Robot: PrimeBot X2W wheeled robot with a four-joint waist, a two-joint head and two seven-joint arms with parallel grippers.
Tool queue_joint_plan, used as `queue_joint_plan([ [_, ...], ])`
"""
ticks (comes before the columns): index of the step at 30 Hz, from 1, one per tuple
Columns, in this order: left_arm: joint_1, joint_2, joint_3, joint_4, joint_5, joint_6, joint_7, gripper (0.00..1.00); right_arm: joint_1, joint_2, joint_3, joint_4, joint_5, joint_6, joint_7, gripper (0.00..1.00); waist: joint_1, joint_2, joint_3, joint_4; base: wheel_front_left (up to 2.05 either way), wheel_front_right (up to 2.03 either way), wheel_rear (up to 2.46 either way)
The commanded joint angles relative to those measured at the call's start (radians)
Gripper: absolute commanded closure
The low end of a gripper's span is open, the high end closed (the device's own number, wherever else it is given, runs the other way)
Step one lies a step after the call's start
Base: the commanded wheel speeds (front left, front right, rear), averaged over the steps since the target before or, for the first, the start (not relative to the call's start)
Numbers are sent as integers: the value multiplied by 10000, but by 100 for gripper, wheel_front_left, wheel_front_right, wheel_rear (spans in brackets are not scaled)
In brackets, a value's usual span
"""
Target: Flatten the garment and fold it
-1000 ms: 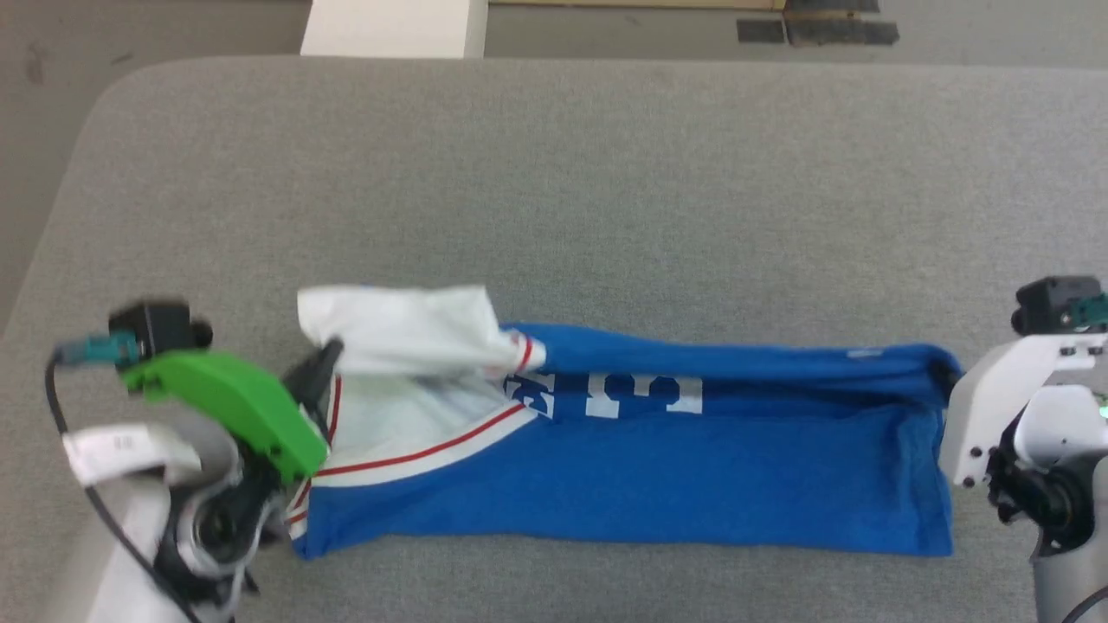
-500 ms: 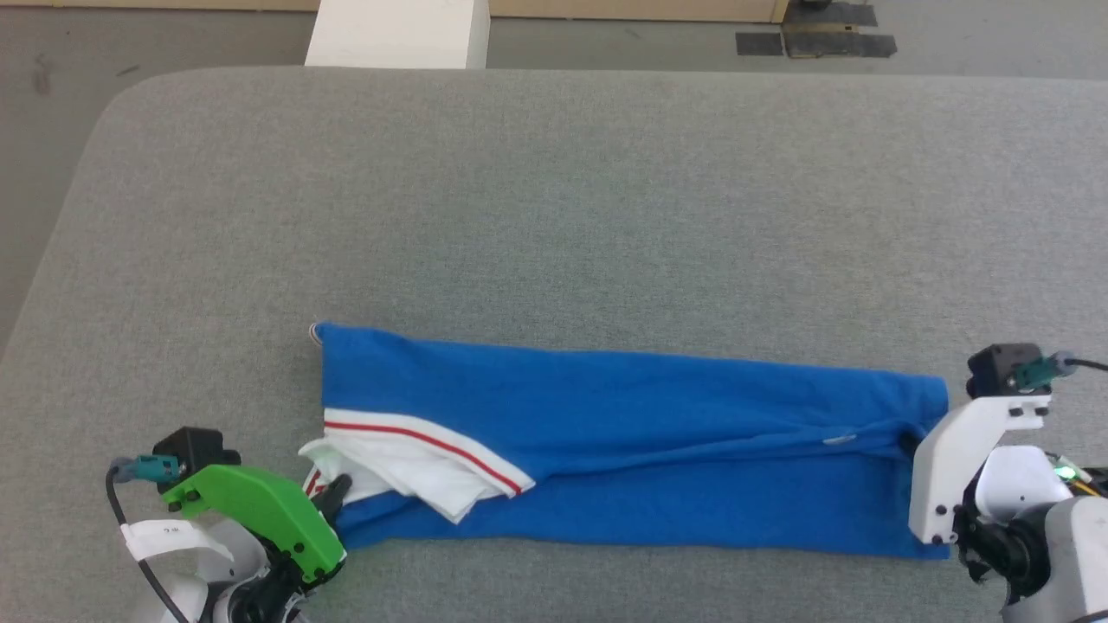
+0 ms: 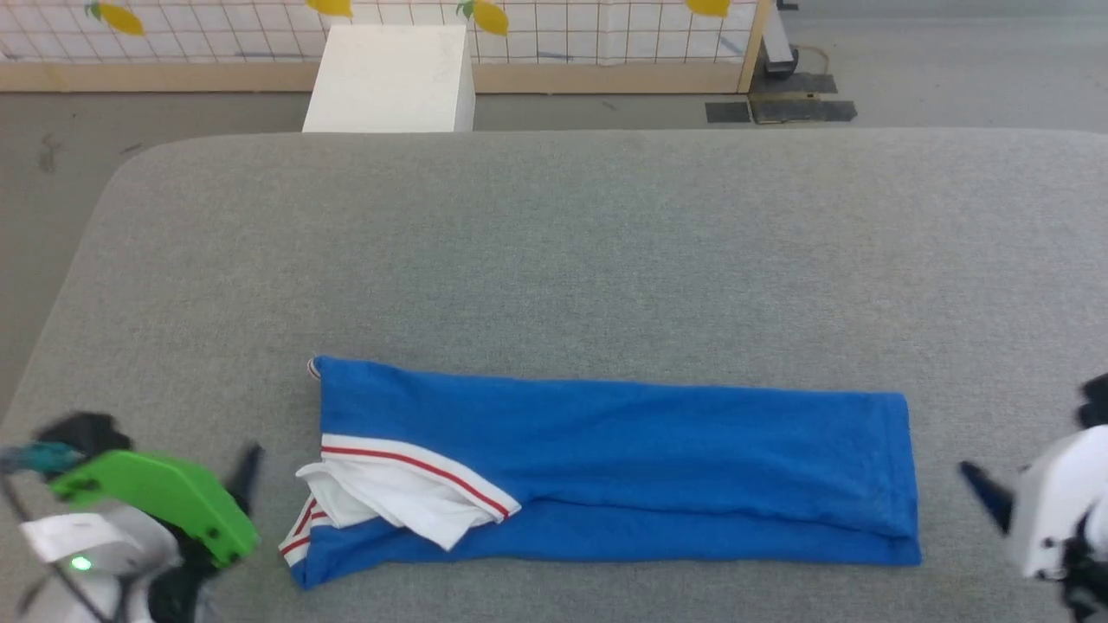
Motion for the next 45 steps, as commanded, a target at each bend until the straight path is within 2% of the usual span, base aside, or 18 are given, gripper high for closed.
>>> queue_joint_plan([
  [1,16,127,268,-257,242,84,-366,0,3,-161,-157,-187,19,-15,84,0,1,0,28,-21,0,0,0],
  [4,-212,277,647,-750,916,-166,-1771,0,-164,-492,-93,-227,235,-15,183,0,1,0,209,0,0,0,0],
  [5,-308,308,653,-868,1216,-395,-2345,0,-241,-585,41,-151,416,-15,166,0,1,0,278,25,0,0,0],
  [6,-546,333,594,-963,2041,-980,-3956,0,-383,-1015,586,196,917,-15,-19,0,1,0,478,109,0,0,0],
  [7,-650,271,603,-965,2311,-1182,-4658,0,-428,-1182,804,380,1107,-15,-132,0,1,0,567,151,0,0,0],
  [9,-718,223,518,-851,2779,-1468,-5648,0,-540,-1355,1040,798,1351,-15,-356,0,1,0,697,204,0,0,0],
  [12,-817,145,365,-685,3371,-1783,-6542,0,-669,-1569,1396,1307,1527,-15,-639,0,1,0,909,305,0,0,0],
  [20,-899,-507,700,-750,4677,-2247,-6909,0,-1056,-1626,2083,2519,1825,-15,-1287,0,1,0,1331,459,0,0,0],
  [31,-614,-1604,1659,-631,5174,-3018,-6914,0,-1560,-1446,3633,3178,2520,-15,-1745,0,1,0,1452,423,0,0,0],
  [37,-415,-1874,1875,-483,5465,-3330,-6915,0,-1771,-1691,4030,3518,2605,-15,-1888,0,1,0,1363,453,0,0,0],
  [38,-404,-1905,1895,-463,5496,-3366,-6915,0,-1799,-1732,4016,3587,2589,-15,-1868,60,1,0,1361,461,0,0,0],
  [40,-404,-1980,1948,-432,5553,-3446,-6915,0,-1874,-1803,3895,3714,2497,-15,-1831,100,1,0,1359,476,0,0,0],
  [45,-392,-2104,2068,-340,5717,-3578,-6915,0,-2126,-2003,3096,3939,2157,-15,-1714,100,1,0,1375,447,0,0,0],
])
